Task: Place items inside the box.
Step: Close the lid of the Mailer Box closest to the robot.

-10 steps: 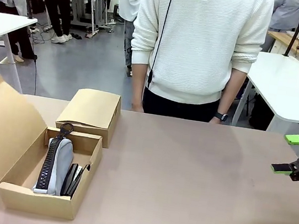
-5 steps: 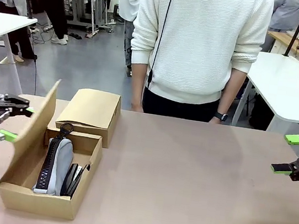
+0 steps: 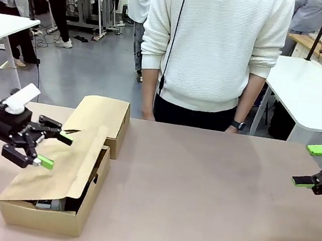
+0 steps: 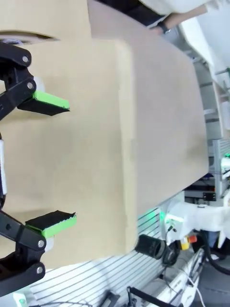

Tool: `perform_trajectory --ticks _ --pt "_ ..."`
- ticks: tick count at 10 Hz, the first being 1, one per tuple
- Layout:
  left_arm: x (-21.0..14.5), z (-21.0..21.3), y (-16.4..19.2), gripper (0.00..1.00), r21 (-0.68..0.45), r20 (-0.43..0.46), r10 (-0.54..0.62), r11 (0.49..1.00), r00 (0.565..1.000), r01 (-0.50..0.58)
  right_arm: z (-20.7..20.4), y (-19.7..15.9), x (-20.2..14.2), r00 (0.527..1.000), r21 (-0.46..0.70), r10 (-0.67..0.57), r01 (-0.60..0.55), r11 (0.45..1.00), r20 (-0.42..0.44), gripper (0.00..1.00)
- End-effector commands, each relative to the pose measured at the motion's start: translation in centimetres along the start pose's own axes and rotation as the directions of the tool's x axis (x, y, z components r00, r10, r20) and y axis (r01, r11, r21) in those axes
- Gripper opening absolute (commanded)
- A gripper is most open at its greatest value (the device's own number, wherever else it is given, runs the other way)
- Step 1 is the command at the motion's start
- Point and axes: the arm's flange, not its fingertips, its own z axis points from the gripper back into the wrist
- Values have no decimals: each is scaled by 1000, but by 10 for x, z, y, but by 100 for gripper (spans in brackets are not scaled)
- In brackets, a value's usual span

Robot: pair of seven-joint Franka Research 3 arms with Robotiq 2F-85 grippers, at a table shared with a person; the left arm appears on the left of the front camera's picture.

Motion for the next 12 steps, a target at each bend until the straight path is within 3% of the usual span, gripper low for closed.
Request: perform_trajectory --ticks 1,6,9,10,11,12 --pt "-11 -43 -84 100 -2 -50 -16 1000 999 16 1 5 1 1000 5 -21 21 1000 12 100" --pt "-5 -21 -82 100 31 -78 -34 999 996 37 1 5 1 1000 5 -21 21 1000 12 100" --pt "33 36 -93 100 53 105 29 998 994 -34 1 5 1 1000 5 -21 21 1000 12 100" --pt "40 59 -97 100 43 159 67 996 985 -75 1 5 1 1000 5 -21 21 1000 12 100" --pt "45 89 -107 100 -26 211 227 974 951 -226 1 5 1 1000 5 -21 21 1000 12 100" --pt "47 108 -116 100 -66 231 394 918 889 -390 1 5 1 1000 5 -21 21 1000 12 100"
